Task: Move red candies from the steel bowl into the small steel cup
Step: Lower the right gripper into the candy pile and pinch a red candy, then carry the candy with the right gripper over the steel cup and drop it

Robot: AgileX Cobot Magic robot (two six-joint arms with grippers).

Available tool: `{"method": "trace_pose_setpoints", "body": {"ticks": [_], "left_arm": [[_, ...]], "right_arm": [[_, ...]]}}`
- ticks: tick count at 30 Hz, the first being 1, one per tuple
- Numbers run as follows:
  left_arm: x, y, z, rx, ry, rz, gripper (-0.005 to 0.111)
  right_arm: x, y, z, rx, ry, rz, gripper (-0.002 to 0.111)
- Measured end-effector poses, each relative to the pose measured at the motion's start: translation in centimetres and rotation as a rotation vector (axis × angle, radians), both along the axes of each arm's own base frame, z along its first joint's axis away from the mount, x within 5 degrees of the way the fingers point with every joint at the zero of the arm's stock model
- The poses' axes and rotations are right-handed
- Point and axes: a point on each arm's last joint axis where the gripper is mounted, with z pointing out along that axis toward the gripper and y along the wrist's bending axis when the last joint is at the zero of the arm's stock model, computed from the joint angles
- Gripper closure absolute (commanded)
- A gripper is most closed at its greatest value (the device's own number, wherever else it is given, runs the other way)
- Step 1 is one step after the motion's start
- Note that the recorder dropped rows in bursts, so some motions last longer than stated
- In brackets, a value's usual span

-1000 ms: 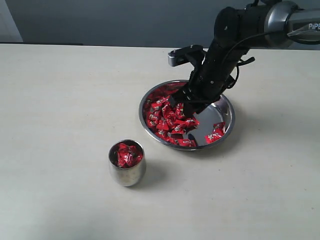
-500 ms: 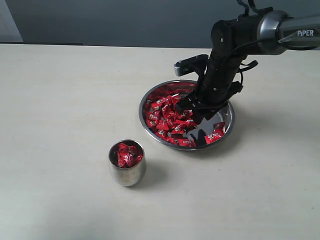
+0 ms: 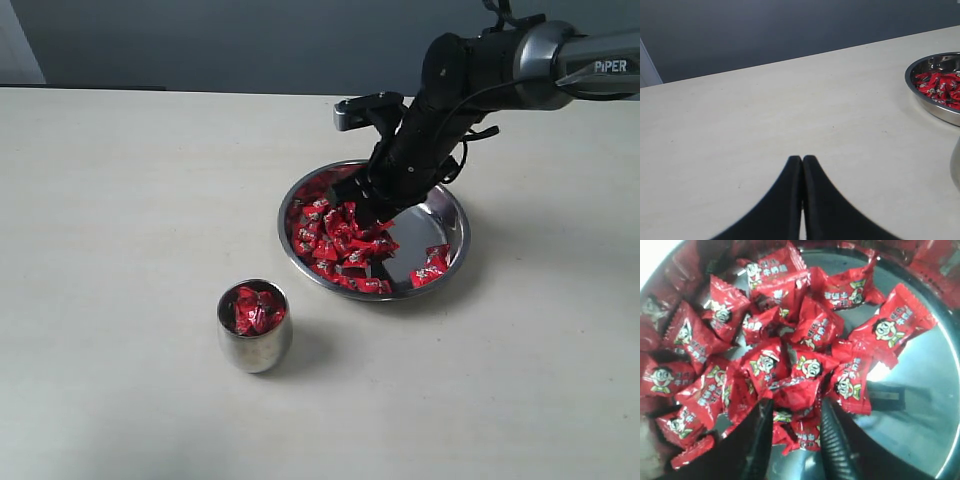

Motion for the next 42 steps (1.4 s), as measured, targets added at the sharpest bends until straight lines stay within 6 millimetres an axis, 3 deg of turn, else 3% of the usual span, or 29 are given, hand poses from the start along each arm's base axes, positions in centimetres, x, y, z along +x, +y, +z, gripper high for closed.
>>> {"method": "trace_pose_setpoints", "body": {"ticks": [6,11,13,15,24,35,42], "left_arm": [[0.0,0.0,0.0,0.0,0.0,0.0,0.106],[0.0,0.0,0.0,0.0,0.0,0.0,0.106],[0.0,0.0,0.0,0.0,0.0,0.0,0.106],[0.0,0.0,0.0,0.0,0.0,0.0,0.106],[0.0,0.0,0.0,0.0,0.0,0.0,0.106],[0.0,0.0,0.0,0.0,0.0,0.0,0.106],[0.0,0.0,0.0,0.0,0.0,0.0,0.106]], "right_arm": [[0.1,0.2,-0.1,0.022,-0.004,-0.013,0.076],[0.2,0.4,-1.8,0.027,0.036,-0.019,0.076],[0.2,0.4,-1.9,0.029,0.039,-0.019,0.086],[0.2,0.4,-1.9,0.028,0.038,-0.016,0.108],[0.2,0.4,-2.0,0.029,0.038,-0.018,0.109],[-0.2,0.5,2.1,0.083,-0.028,-0.022,0.109],[-1.7,1.0,4.5,0.109,-0.003,0.073,0.109]]}}
